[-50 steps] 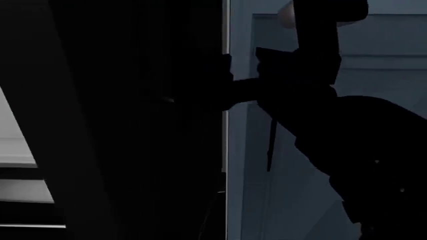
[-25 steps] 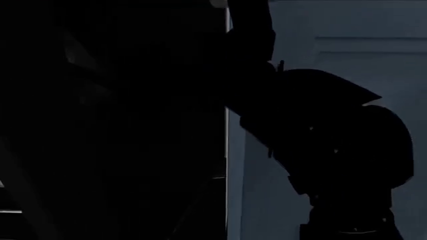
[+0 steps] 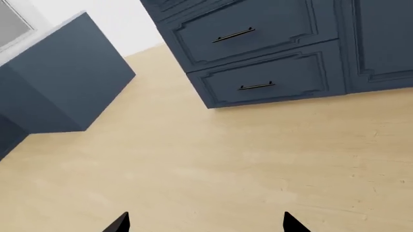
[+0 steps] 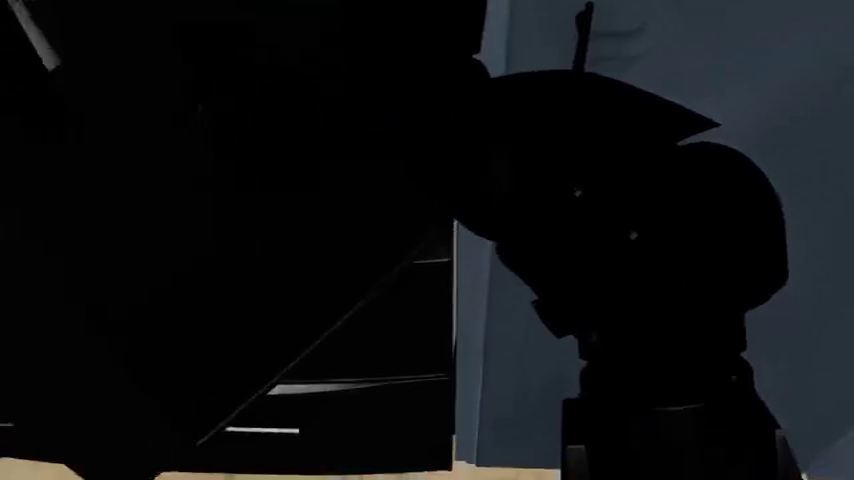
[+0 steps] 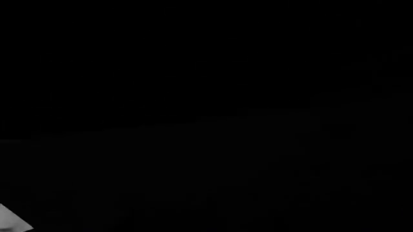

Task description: Close the fridge doors

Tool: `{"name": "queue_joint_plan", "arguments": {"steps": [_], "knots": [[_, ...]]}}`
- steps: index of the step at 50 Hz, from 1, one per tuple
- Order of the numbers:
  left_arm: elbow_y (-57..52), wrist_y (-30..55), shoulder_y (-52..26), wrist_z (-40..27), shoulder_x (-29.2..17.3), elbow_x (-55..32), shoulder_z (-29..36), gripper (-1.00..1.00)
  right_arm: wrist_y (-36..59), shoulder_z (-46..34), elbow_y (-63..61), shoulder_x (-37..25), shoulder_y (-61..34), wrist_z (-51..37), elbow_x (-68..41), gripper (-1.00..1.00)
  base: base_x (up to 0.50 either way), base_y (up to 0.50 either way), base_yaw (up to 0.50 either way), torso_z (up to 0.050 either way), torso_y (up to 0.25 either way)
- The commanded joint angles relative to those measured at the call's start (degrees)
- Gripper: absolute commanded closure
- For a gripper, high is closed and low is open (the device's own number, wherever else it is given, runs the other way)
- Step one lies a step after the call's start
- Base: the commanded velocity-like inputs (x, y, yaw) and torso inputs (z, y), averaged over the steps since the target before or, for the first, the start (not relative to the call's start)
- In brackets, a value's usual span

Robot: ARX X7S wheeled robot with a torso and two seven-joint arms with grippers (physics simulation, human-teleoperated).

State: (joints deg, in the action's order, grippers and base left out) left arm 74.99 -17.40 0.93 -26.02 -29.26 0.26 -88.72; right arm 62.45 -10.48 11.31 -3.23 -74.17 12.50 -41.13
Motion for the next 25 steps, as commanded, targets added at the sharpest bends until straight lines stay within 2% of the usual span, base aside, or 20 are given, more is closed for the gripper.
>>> {"name": "queue_joint_plan", "arguments": {"steps": [1, 8, 19, 25], "knots": [[-0.02, -0.74, -0.81, -0.54, 0.82, 0.13, 1.07, -1.0, -1.94, -1.92, 5.05, 2.03, -4.03, 0.58, 0.05, -1.0, 0.0, 0.0, 0.0, 0.0, -0.25], [-0.02, 0.83, -0.82, -0.25, -0.02, -0.21, 1.05, -1.0, -4.67, -3.56, 9.18, 2.59, -6.85, 1.37, -1.83, -1.0, 0.0, 0.0, 0.0, 0.0, -0.25], [-0.01, 0.63, -0.8, 0.46, 0.11, -0.47, 0.73, -1.0, -15.43, -9.83, 20.32, 2.95, -12.39, 3.68, -4.99, -1.0, 0.0, 0.0, 0.0, 0.0, -0.25], [-0.01, 0.33, -1.13, 0.28, 0.37, -0.06, 1.15, -1.0, -16.83, -11.12, 21.7, 2.42, -13.3, 2.91, -7.05, -1.0, 0.0, 0.0, 0.0, 0.0, -0.25]]}}
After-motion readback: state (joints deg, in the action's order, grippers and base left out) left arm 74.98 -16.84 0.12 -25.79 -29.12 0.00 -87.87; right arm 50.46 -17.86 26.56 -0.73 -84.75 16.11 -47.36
